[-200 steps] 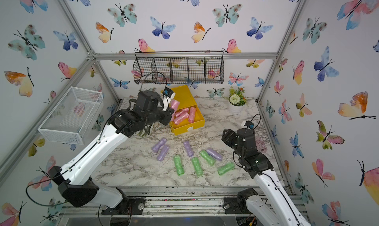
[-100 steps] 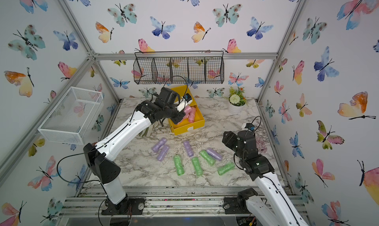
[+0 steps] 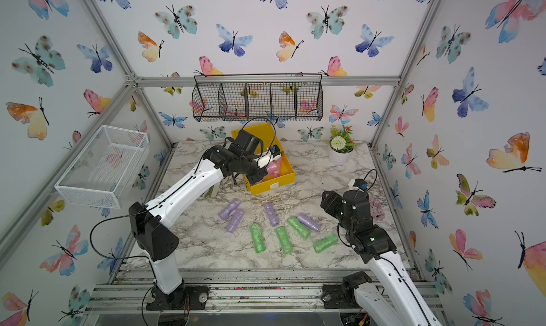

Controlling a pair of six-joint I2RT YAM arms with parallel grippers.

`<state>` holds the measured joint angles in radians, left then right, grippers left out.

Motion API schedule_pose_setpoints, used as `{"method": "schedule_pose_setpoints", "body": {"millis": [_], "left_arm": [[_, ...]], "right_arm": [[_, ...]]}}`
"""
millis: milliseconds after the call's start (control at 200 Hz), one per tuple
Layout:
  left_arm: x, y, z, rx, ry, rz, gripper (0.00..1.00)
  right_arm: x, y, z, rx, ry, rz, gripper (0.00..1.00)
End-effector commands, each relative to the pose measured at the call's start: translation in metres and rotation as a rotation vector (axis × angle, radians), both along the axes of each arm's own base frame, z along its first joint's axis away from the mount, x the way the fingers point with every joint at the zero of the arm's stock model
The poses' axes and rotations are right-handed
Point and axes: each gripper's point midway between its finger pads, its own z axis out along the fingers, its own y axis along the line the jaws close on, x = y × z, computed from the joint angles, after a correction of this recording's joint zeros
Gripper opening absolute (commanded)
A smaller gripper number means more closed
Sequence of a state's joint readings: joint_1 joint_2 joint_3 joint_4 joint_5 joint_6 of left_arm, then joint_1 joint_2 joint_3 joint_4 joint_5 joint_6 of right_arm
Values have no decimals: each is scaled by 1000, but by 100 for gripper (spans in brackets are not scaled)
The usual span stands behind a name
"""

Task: Sort the rolls of trash bags by color and place them into the drawer
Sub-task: Pick up the roll of trash bags from the center of the board.

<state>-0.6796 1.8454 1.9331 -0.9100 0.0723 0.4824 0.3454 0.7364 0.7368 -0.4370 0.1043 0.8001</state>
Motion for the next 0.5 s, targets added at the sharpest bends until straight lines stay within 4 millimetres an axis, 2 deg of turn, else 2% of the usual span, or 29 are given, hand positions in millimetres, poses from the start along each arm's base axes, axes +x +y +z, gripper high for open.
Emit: {"method": "schedule_pose_setpoints", "body": {"millis": [0, 245, 496], "left_arm": [[-3, 4, -1, 38, 5, -36, 11], [-1, 2, -20, 105, 24, -66, 12], [10, 6, -34, 170, 14, -44, 13]], "right_arm": [[-4, -4, -7, -20, 21, -3, 68], [-5, -5, -8, -26, 22, -6, 68], [-6, -8, -8, -39, 22, -16, 68]]}}
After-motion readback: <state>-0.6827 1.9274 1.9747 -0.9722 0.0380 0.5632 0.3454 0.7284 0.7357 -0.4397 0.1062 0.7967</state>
